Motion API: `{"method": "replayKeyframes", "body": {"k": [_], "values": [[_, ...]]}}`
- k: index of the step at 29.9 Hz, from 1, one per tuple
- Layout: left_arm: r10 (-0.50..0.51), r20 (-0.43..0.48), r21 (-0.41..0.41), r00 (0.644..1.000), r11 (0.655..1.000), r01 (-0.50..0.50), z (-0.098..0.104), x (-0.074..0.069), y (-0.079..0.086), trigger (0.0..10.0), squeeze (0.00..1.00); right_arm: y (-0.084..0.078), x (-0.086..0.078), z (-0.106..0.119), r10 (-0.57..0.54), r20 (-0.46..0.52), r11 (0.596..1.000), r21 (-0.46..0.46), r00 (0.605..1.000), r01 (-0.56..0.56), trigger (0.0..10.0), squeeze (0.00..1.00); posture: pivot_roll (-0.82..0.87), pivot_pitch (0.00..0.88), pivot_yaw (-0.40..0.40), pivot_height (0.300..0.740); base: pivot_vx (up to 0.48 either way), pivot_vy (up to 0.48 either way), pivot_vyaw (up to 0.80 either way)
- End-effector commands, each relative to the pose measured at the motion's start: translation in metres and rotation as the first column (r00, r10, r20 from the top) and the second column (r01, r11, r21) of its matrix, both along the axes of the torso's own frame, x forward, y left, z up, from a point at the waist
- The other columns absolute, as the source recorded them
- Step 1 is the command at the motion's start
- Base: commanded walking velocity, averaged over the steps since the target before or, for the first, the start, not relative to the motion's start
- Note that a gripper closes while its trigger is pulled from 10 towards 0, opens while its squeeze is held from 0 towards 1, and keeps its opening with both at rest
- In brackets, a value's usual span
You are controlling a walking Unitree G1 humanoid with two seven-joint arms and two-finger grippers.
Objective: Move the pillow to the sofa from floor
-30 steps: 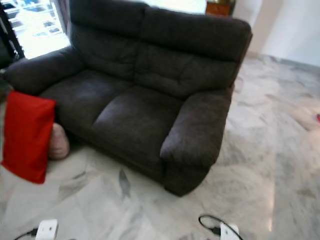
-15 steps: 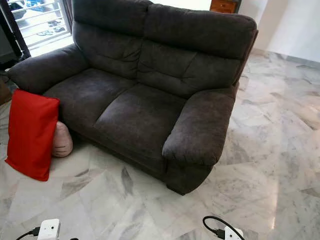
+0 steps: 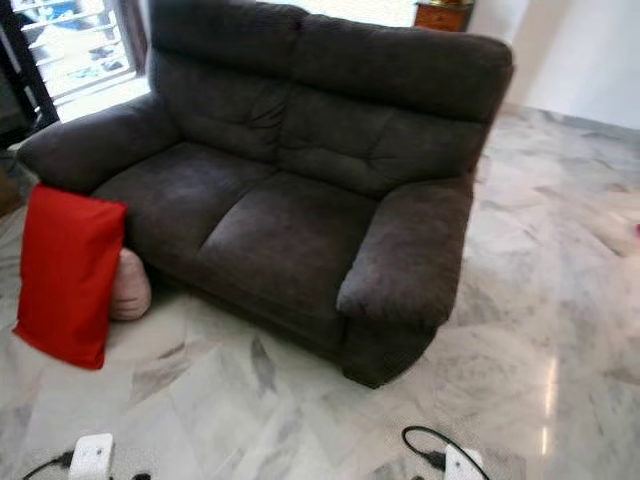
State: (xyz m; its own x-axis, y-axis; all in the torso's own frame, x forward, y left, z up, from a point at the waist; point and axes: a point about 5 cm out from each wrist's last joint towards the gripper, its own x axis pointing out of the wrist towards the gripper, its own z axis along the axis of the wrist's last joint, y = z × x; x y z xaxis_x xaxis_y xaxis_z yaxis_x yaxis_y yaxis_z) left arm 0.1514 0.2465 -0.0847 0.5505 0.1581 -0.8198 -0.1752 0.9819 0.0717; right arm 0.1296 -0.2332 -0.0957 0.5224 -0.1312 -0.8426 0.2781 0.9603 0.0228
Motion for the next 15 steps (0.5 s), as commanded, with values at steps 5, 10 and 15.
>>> {"method": "replayKeyframes", "body": {"k": [5, 10, 15], "values": [[0.009, 0.024, 0.015, 1.000, 1.000, -0.009, 0.0050, 0.0076, 0.0063, 10.0, 0.00, 0.0069, 0.0027, -0.0007, 0.008, 0.003, 1.000, 0.014, 1.000, -0.008, 10.0, 0.00, -0.04, 0.000, -0.032, 0.740, 0.000, 0.330, 0.00], [0.008, 0.023, 0.014, 1.000, 1.000, -0.008, 0.0049, 0.0076, 0.0060, 10.0, 0.00, 0.0066, 0.0027, -0.0006, 0.008, 0.005, 1.000, 0.014, 1.000, -0.008, 10.0, 0.00, -0.04, 0.000, -0.036, 0.740, 0.000, 0.332, 0.00], [0.013, 0.024, 0.013, 1.000, 1.000, -0.013, 0.0047, 0.0075, 0.0057, 10.0, 0.00, 0.0064, 0.0029, -0.0005, 0.014, 0.006, 1.000, 0.016, 1.000, -0.014, 10.0, 0.00, -0.04, 0.000, -0.039, 0.740, 0.000, 0.330, 0.00]]}}
